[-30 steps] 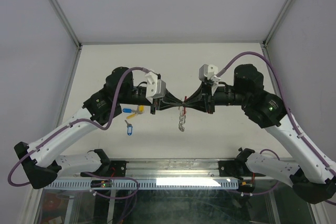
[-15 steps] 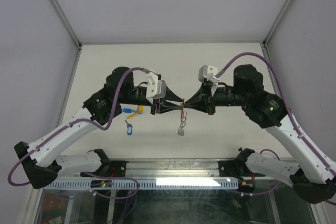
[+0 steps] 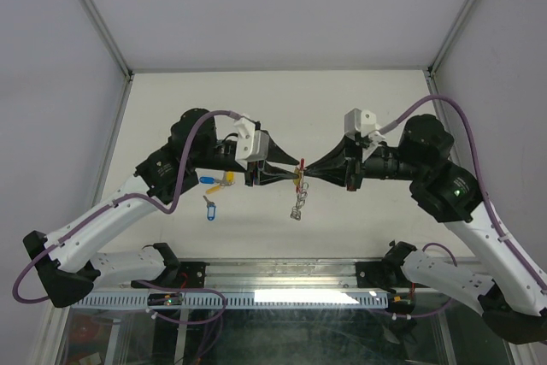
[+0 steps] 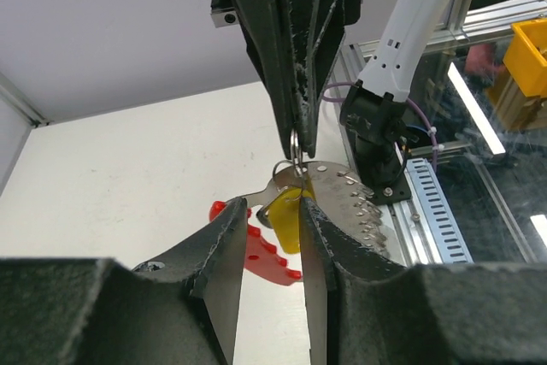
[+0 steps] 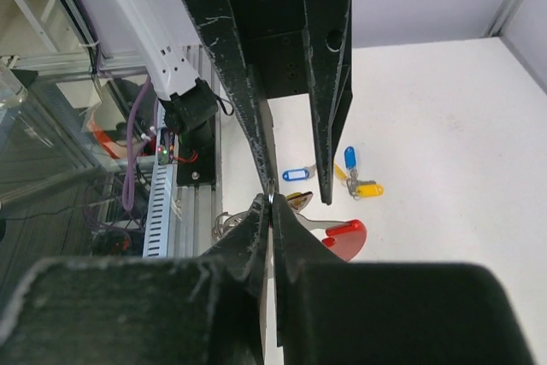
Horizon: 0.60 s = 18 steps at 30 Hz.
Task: Put the keys on the keyring
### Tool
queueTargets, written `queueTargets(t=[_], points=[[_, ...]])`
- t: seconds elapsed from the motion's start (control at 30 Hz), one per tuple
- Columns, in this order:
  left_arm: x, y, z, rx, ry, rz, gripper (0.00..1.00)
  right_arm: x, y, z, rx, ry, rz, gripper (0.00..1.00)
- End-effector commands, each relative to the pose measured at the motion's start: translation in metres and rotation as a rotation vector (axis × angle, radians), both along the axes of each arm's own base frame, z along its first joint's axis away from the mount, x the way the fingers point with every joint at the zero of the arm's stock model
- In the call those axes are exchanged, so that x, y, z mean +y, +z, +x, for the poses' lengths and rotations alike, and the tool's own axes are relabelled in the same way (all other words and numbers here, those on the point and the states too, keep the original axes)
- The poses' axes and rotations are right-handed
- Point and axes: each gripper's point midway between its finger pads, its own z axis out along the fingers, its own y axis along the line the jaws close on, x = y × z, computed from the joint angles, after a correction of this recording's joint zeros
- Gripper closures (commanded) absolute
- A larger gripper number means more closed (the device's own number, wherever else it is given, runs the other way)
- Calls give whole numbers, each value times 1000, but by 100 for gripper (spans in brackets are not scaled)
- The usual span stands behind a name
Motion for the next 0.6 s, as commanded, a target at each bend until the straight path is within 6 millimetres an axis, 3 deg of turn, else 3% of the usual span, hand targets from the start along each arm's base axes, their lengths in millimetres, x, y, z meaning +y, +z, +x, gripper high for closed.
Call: queueTargets(t=[0.0, 0.43, 0.57], points=[[4, 34, -10, -71, -22, -108, 70, 2, 35, -10, -52, 30, 172, 100], [10, 50, -15, -91, -17, -192, 77, 4, 43, -6, -41, -3, 296, 100], [10, 49, -15, -89, -18, -189, 85, 3, 47, -3, -35, -24, 332, 100]])
